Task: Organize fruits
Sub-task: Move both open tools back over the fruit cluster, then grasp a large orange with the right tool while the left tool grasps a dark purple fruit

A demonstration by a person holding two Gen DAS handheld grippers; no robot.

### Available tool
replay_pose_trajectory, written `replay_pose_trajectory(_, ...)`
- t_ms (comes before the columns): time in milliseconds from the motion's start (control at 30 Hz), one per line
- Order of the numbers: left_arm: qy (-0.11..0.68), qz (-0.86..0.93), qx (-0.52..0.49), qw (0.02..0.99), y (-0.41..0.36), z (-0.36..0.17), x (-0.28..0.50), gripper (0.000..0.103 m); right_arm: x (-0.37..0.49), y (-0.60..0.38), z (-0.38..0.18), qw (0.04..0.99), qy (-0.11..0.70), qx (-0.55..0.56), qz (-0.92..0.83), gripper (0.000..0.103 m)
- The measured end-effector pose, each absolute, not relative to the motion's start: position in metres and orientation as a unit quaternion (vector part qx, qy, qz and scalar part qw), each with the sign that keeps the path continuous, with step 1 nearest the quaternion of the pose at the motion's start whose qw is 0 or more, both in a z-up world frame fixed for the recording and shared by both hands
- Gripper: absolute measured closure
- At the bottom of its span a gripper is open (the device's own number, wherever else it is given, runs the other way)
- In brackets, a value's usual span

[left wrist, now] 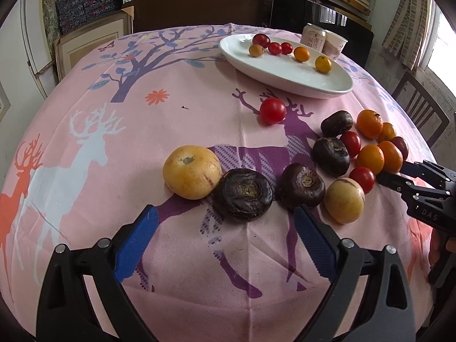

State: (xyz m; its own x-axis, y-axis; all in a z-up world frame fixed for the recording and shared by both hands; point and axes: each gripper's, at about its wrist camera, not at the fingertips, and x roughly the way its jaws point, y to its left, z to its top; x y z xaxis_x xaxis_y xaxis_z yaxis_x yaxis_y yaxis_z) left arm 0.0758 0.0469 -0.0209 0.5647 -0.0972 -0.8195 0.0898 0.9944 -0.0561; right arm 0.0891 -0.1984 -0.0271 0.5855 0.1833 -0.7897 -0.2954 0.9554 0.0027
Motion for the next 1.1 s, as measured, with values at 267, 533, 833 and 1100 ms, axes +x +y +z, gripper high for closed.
replay_pose_trajectory(267, 0.464, -0.056, -0.001, 0.884, 0.045, -0.023, 0.079, 0.016, 0.072, -0.213, -0.022, 0.887, 0.428, -0.009, 0.176, 0.059)
replay_pose_trajectory(533, 0.456, -0.046, -0.002, 0.889, 0.044, -0.024, 0.093, 0.032, 0.057, -0.211, -0.014, 0.884, 0.419, -0.001, 0.206, 0.059)
replay_pose_trajectory(833, 0.461, -0.077, 0.005, 0.884, 0.033, -0.021, 0.088, 0.062, 0.048, -0.217, -0.007, 0.888, 0.410, 0.007, 0.208, 0.059)
replay_pose_trajectory(1100, 0.425, -0.099, 0.010, 0.900, 0.023, 0.017, 0.076, 0.062, 0.048, -0.227, 0.006, 0.896, 0.393, 0.015, 0.205, 0.059)
